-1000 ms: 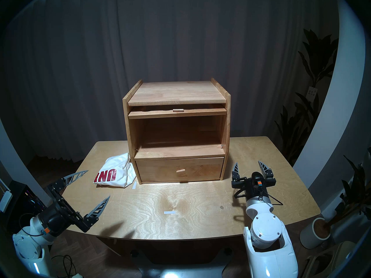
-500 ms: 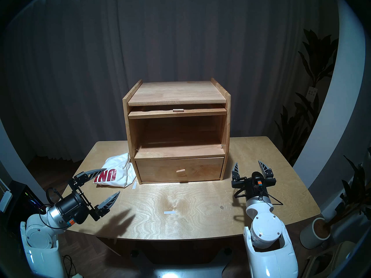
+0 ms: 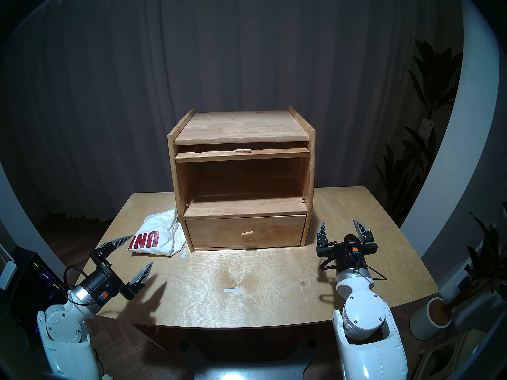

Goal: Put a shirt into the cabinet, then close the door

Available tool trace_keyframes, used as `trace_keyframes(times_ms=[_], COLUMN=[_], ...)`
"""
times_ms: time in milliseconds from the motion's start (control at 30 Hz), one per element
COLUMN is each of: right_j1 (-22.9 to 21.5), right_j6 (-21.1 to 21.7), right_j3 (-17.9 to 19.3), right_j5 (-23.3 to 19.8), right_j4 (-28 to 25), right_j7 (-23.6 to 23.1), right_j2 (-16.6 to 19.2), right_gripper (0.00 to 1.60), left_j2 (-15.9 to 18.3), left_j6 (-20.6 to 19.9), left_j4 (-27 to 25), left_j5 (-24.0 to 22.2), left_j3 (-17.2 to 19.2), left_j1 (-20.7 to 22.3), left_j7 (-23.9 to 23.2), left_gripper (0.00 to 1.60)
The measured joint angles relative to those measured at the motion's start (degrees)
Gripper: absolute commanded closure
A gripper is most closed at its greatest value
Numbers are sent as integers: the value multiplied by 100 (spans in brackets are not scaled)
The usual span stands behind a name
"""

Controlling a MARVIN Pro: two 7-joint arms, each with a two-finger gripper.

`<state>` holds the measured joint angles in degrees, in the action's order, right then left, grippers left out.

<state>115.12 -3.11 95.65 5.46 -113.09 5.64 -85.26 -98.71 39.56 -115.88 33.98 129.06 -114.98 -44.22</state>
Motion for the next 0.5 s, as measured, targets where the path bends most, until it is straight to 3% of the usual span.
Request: trace_keyframes(times_ms=[167, 300, 500], right_j1=[4, 5, 4], right_j6=[0, 0, 0], right_j3=[0, 0, 0], right_j5=[0, 0, 0], right_j4=[-14, -16, -15], right_j7=[0, 0, 1], right_j2=[0, 0, 0], right_gripper=[0, 0, 0], left_j2=[-168, -160, -95], left_j6=[-107, 350, 872], left_j4=[-84, -233, -597], left_j5=[559, 1116, 1459], left_j3=[267, 353, 310], left_j1=[-168, -281, -243], left_j7=[383, 815, 1210], left_gripper=[0, 0, 0])
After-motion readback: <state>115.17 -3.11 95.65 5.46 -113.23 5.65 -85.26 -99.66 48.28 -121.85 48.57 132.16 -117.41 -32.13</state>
